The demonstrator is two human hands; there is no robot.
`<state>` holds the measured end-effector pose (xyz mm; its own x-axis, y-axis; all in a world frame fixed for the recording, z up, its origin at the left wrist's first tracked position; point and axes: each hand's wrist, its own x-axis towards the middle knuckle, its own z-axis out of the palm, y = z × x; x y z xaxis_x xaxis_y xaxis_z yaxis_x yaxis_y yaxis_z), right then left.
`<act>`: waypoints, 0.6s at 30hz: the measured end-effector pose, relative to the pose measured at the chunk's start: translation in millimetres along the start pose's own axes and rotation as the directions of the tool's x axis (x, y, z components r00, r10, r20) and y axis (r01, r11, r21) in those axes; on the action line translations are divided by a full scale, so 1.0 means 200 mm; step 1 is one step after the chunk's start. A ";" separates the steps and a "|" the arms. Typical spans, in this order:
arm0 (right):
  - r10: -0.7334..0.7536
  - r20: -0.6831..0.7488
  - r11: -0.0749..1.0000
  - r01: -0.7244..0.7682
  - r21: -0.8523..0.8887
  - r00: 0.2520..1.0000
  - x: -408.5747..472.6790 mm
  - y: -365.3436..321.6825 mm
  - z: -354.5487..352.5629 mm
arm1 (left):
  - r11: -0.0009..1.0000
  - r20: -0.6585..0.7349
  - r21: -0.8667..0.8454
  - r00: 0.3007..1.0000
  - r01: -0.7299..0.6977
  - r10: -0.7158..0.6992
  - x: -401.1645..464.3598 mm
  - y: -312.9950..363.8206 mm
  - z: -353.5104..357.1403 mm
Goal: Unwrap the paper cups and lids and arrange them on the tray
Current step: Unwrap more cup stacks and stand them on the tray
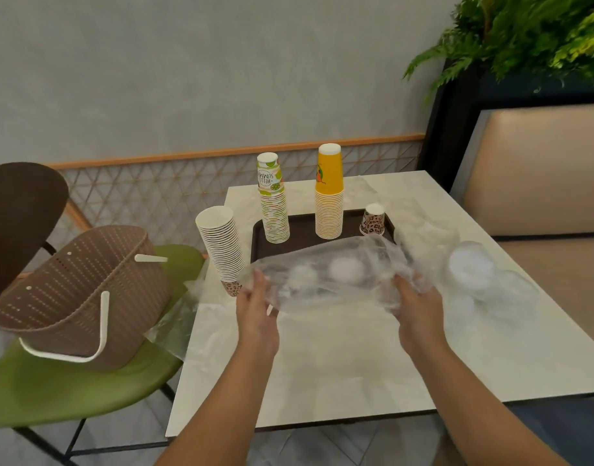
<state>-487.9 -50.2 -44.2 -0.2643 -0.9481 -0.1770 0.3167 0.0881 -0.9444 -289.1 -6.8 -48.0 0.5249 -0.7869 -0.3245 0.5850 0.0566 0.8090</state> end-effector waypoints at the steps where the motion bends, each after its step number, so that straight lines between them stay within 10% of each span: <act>1: 0.046 -0.007 0.999 -0.046 0.000 0.999 0.00 0.03 0.01 | 0.995 0.016 0.090 0.999 -0.046 0.045 -0.02 -0.03 0.02; 9: 0.056 0.029 0.970 -0.048 -0.240 0.998 -0.02 0.05 -0.06 | 0.839 -0.039 0.460 0.937 -0.292 0.347 -0.01 -0.06 -0.07; 18: -0.013 0.090 0.723 0.071 -0.687 0.996 0.09 0.21 -0.21 | 0.751 -0.159 0.660 0.972 -0.023 0.170 0.04 -0.12 -0.34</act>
<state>-516.9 -51.3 -98.5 -0.1858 -0.9727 -0.1391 -0.4155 0.2061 -0.8859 -256.7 26.8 -102.8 0.7084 -0.6577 -0.2561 0.0193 -0.3447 0.9385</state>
